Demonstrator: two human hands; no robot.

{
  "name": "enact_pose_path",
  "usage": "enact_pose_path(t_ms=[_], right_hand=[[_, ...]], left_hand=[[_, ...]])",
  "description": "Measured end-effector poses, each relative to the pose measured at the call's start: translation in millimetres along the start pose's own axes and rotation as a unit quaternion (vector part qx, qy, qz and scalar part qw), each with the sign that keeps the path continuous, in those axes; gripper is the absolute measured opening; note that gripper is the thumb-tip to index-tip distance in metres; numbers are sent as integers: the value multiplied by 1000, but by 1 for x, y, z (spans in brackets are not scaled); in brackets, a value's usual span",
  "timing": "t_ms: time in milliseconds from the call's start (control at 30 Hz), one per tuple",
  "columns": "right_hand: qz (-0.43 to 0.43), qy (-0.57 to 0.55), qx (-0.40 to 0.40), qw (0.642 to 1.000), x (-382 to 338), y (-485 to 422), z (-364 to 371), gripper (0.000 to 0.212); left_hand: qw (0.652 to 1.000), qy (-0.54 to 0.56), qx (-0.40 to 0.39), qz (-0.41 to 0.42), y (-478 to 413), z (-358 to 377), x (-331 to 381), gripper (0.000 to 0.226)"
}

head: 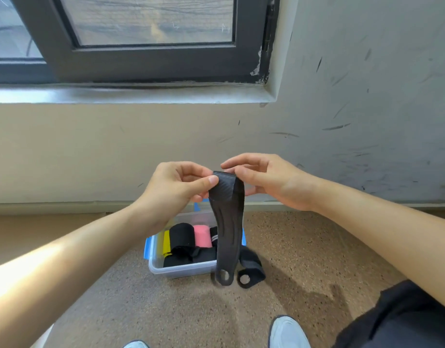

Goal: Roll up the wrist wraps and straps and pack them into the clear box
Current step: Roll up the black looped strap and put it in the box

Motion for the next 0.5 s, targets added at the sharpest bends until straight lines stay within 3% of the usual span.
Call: enact_pose_path(t_ms=[133, 233, 333, 400, 500], right_hand=[[-34, 89, 58, 994, -5, 3, 6, 42], [-42, 64, 105, 992, -6, 1, 6, 32], [-37, 27, 113, 993, -6, 0, 4, 25], [-29, 12, 107, 994, -7, 2, 4, 24], [-31, -22, 105, 994, -11, 4, 4, 25]], left_hand=[[998, 56, 28, -16, 1, 2, -4, 5], [995, 81, 47, -12, 0, 5, -4, 10], [998, 14, 50, 33, -1, 4, 1, 15], [998, -22, 29, 44, -4, 2, 2, 19], [998, -13, -63, 10, -2, 4, -1, 28]])
Point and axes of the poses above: each hand's wrist, its own y-axis away from the middle knuckle, its own z-axis out of the palm, x = y × z, the point moved 4 cm from there along -y, towards the middle knuckle, and after that the axes turned 12 degrees about y, right-handed, at the moved point
